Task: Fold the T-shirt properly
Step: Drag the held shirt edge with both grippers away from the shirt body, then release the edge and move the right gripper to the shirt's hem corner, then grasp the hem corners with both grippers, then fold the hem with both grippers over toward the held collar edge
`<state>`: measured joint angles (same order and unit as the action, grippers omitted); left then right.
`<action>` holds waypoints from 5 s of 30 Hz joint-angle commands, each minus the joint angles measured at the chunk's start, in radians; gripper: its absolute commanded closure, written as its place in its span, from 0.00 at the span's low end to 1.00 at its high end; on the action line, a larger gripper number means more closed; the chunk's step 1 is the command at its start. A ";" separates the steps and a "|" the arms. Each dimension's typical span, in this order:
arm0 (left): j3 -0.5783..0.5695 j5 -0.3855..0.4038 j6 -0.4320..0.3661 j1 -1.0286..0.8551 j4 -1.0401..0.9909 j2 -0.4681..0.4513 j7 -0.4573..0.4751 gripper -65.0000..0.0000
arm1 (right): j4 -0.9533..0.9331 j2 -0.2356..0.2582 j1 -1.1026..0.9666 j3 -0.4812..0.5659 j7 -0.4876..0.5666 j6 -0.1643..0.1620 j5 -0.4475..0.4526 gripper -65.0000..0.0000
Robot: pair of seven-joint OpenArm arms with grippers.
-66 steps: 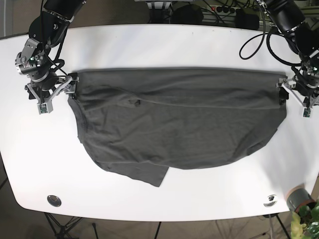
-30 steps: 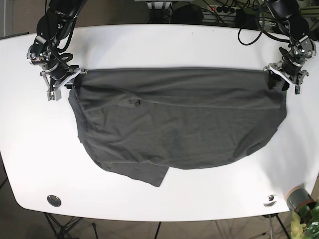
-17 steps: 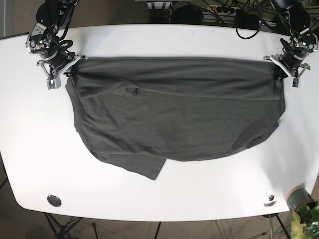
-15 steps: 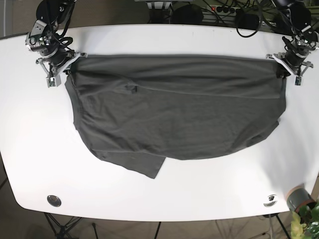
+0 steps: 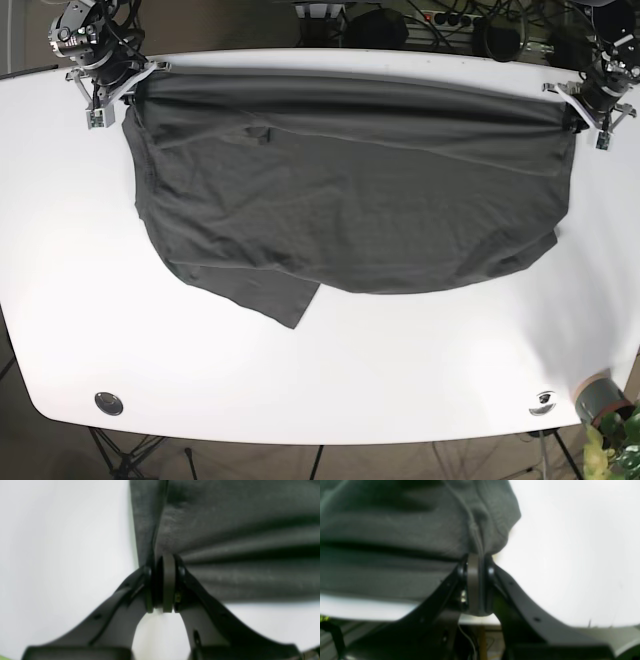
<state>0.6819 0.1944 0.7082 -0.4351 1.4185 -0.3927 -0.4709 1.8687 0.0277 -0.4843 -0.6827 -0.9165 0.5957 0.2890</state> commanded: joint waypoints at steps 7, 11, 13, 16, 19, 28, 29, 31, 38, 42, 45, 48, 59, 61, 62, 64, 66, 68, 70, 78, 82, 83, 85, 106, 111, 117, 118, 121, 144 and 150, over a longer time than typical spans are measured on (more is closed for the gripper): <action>0.114 -0.006 -0.010 -0.087 0.078 -0.004 -0.001 0.95 | 0.024 0.004 -0.015 -0.006 0.020 -0.003 0.000 0.94; 0.149 -0.006 -0.010 -0.090 0.126 0.018 -0.064 0.87 | 0.061 0.024 -0.015 -0.006 0.020 -0.003 0.000 0.66; 0.155 -0.006 -0.010 -0.087 0.155 0.019 -0.093 0.75 | 0.064 0.027 -0.015 -0.006 0.021 -0.003 0.000 0.47; 0.157 -0.003 -0.010 -0.066 0.210 0.021 -0.108 0.56 | 0.065 0.028 0.014 -0.006 0.023 -0.003 0.000 0.24; 0.157 -0.005 -0.010 -0.015 0.249 0.025 -0.110 0.44 | 0.065 0.042 0.043 -0.006 0.023 -0.003 0.000 0.21; 0.147 -0.006 -0.010 0.101 0.304 0.051 -0.110 0.42 | 0.058 0.084 0.177 0.033 0.020 -0.004 -0.006 0.26; 0.147 -0.008 -0.010 0.129 0.301 0.051 -0.110 0.42 | 0.056 0.091 0.198 0.053 0.020 -0.006 -0.007 0.26; 0.147 -0.008 -0.010 0.163 0.295 0.050 -0.110 0.42 | 0.055 0.100 0.230 0.082 0.020 -0.012 -0.007 0.26; 0.081 -0.077 -0.010 0.244 0.284 0.051 -0.110 0.42 | -0.044 0.108 0.405 0.172 0.020 -0.013 -0.009 0.26; 0.063 -0.171 -0.010 0.295 0.281 0.070 -0.110 0.42 | -0.179 0.108 0.534 0.212 0.020 -0.013 -0.009 0.26; 0.066 -0.184 -0.010 0.304 0.269 0.097 -0.108 0.42 | -0.286 0.123 0.615 0.232 0.020 -0.015 -0.009 0.26; 0.066 -0.184 -0.010 0.304 0.269 0.099 -0.108 0.42 | -0.395 0.130 0.691 0.258 0.023 -0.015 -0.010 0.26; 0.068 -0.184 -0.010 0.296 0.258 0.099 -0.107 0.42 | -0.823 0.202 0.939 0.320 0.141 -0.015 -0.010 0.26; 0.068 -0.184 -0.010 0.299 0.253 0.099 -0.107 0.42 | -0.878 0.219 0.961 0.363 0.176 -0.015 -0.010 0.26; 0.068 -0.184 -0.010 0.301 0.250 0.099 -0.107 0.42 | -0.914 0.223 0.970 0.384 0.199 -0.015 -0.010 0.26; 0.068 -0.184 -0.010 0.301 0.249 0.099 -0.107 0.42 | -0.958 0.226 0.981 0.407 0.238 -0.015 -0.009 0.26; 0.068 -0.184 -0.010 0.302 0.249 0.099 -0.107 0.42 | -1.003 0.228 0.987 0.426 0.271 -0.015 -0.009 0.26; 0.068 -0.184 -0.010 0.302 0.249 0.099 -0.107 0.42 | -1.019 0.225 0.987 0.432 0.276 -0.015 -0.009 0.26; 0.068 -0.184 -0.010 0.304 0.249 0.099 -0.107 0.42 | -1.018 0.220 0.982 0.432 0.273 -0.015 -0.009 0.26; 0.066 -0.187 -0.010 0.382 0.181 0.093 -0.105 0.42 | -0.981 0.171 0.919 0.438 0.267 -0.015 -0.010 0.26; 0.060 -0.233 -0.010 0.442 0.175 0.084 -0.102 0.42 | -0.947 0.165 0.886 0.476 0.265 -0.016 -0.009 0.31; 0.060 -0.238 -0.010 0.453 0.175 0.084 -0.102 0.42 | -0.944 0.160 0.881 0.478 0.265 -0.016 -0.009 0.34; 0.060 -0.243 -0.010 0.491 0.164 0.080 -0.102 0.42 | -0.940 0.157 0.875 0.470 0.270 -0.027 -0.009 0.46; -0.066 -0.241 -0.131 0.730 -0.359 0.034 -0.102 0.25 | -0.937 0.151 0.893 0.475 0.267 -0.084 -0.004 0.96; -0.067 -0.241 -0.118 0.730 -0.399 0.054 -0.101 0.25 | -0.937 0.151 0.893 0.472 0.268 -0.084 -0.003 0.96; -0.067 -0.241 -0.118 0.734 -0.453 0.065 -0.094 0.27 | -0.937 0.151 0.893 0.469 0.268 -0.084 -0.003 0.96; -0.067 -0.241 -0.118 0.734 -0.462 0.065 -0.085 0.29 | -0.937 0.151 0.893 0.469 0.268 -0.084 -0.003 0.96; -0.067 -0.244 -0.118 0.747 -0.505 0.065 -0.038 0.44 | -0.937 0.151 0.893 0.469 0.268 -0.084 -0.003 0.96; -0.067 -0.241 -0.117 0.750 -0.275 0.062 -0.030 1.00 | -0.786 0.173 0.890 0.473 0.218 -0.084 -0.006 0.97; -0.067 -0.241 -0.015 0.752 -0.201 0.061 -0.030 1.00 | -0.662 0.185 0.882 0.469 0.170 -0.084 -0.007 0.97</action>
<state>0.6132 -0.0605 0.6716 0.2916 1.1858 -0.3103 -0.5274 1.1503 0.1921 0.3664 -0.2104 -0.7547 0.5056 0.2691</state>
